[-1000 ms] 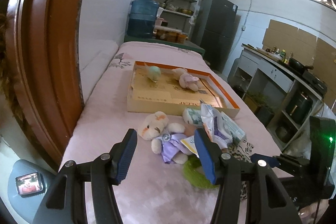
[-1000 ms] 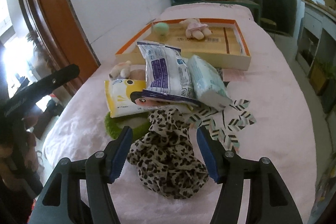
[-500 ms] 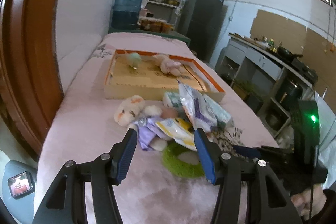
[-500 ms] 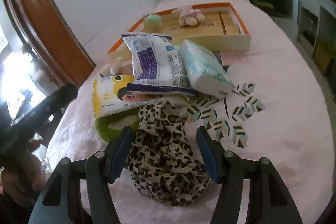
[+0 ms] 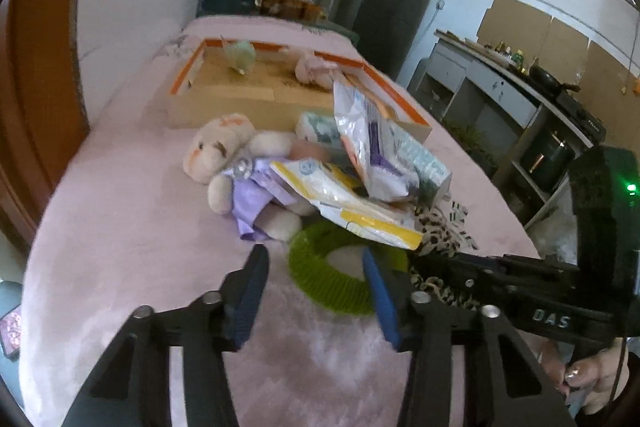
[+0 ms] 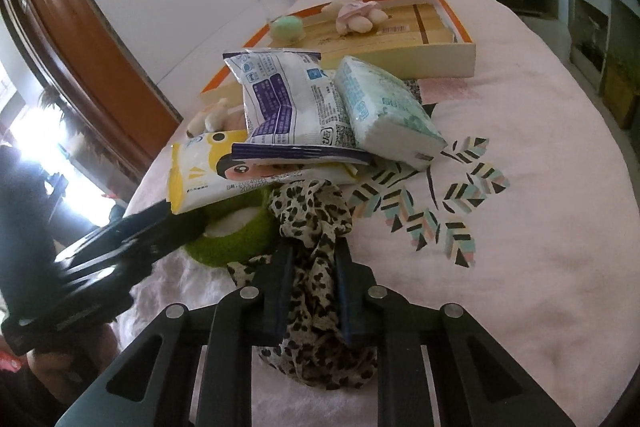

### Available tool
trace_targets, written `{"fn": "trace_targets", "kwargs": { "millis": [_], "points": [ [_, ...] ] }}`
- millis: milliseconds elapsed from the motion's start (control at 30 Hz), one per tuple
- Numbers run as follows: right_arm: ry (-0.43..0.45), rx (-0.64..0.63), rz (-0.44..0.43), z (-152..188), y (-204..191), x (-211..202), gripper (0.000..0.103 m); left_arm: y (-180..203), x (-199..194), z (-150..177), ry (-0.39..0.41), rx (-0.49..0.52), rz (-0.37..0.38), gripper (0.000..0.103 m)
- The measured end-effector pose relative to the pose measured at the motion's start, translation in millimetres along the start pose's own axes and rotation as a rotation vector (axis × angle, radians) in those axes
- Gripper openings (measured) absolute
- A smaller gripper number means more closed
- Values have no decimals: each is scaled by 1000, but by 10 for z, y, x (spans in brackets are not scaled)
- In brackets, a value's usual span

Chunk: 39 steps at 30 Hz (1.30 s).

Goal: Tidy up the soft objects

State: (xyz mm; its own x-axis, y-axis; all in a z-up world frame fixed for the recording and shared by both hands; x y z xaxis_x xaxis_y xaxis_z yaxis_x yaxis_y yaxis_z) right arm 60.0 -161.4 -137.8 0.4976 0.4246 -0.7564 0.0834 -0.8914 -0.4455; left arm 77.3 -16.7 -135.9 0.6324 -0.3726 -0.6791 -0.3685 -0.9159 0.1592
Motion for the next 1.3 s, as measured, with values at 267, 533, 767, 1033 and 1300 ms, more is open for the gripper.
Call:
{"fn": "trace_targets", "kwargs": {
  "millis": [267, 533, 767, 1033, 1300],
  "points": [
    [1, -1, 0, 5, 7, -4, 18, -23, 81, 86, -29, -17, 14, 14],
    [25, -13, 3, 32, -44, -122, 12, 2, -59, 110, 0, 11, 22, 13],
    [52, -21, 6, 53, -68, -355, 11, 73, -288, 132, 42, 42, 29, 13],
    [93, -18, -5, 57, -98, -616, 11, 108, -565, 166, 86, 46, 52, 13],
    [140, -52, -18, -48, -224, -813, 11, 62, -840, 55, 144, 55, 19, 13]
  ]
}}
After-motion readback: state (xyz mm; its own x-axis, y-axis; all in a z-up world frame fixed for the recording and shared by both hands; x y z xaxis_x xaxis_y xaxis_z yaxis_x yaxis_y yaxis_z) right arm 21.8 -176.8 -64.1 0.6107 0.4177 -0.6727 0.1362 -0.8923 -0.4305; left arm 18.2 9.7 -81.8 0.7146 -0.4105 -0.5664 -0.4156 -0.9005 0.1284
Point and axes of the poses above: each gripper's, at about its wrist camera, not at the fingertips, and x roughly the way its jaws point, y to its right, z to its underside, the point moved 2 cm from there along x, roughly the way its jaws point, and after that the axes turned 9 degrees about x, right-handed, at the moved point
